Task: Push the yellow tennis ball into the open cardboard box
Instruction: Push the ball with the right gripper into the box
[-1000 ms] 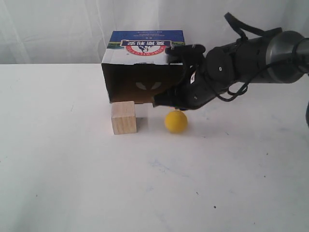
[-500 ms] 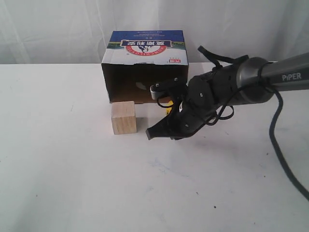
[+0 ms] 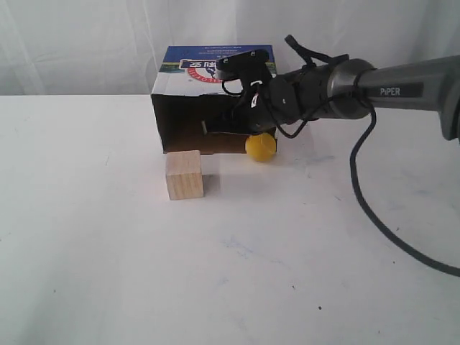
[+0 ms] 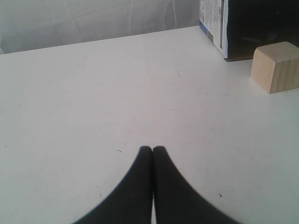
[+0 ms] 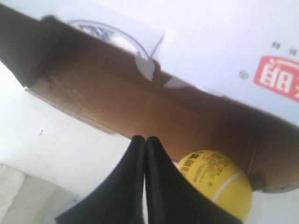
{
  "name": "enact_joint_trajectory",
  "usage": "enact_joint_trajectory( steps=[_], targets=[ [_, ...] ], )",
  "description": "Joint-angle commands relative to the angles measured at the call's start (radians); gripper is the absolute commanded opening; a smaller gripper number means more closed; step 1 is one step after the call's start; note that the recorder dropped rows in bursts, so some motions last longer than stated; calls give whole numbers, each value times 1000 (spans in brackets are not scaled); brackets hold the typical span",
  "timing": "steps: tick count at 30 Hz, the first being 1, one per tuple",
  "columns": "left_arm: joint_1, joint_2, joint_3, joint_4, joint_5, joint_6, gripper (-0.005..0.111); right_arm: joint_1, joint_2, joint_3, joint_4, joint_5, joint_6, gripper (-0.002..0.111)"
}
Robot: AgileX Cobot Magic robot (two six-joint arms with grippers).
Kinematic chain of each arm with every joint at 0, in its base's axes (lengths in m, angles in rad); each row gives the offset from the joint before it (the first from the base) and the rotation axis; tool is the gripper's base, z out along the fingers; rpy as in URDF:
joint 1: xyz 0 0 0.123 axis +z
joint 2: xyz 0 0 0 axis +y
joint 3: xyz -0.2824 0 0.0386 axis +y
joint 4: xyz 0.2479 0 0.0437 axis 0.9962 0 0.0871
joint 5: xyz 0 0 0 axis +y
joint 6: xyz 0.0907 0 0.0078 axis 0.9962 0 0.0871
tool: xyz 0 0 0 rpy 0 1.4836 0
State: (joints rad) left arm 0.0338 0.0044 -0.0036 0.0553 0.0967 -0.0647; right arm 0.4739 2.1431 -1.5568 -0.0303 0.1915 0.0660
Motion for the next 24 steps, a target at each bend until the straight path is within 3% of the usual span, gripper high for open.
enact_joint_trajectory(
  steps=[1,9,13,24],
  targets=[
    [-7,-4,4,4,-6,2,0,0,-8,3,-7,154,-13,0],
    [-7,-4,4,4,-6,2,0,4,31,53,-7,140,-20,0],
    [-7,-4,4,4,-6,2,0,4,77,50,-11,22,-20,0],
    [-7,-4,4,4,-6,2,0,-26,143,-124,-16,-43,-98,0]
  ],
)
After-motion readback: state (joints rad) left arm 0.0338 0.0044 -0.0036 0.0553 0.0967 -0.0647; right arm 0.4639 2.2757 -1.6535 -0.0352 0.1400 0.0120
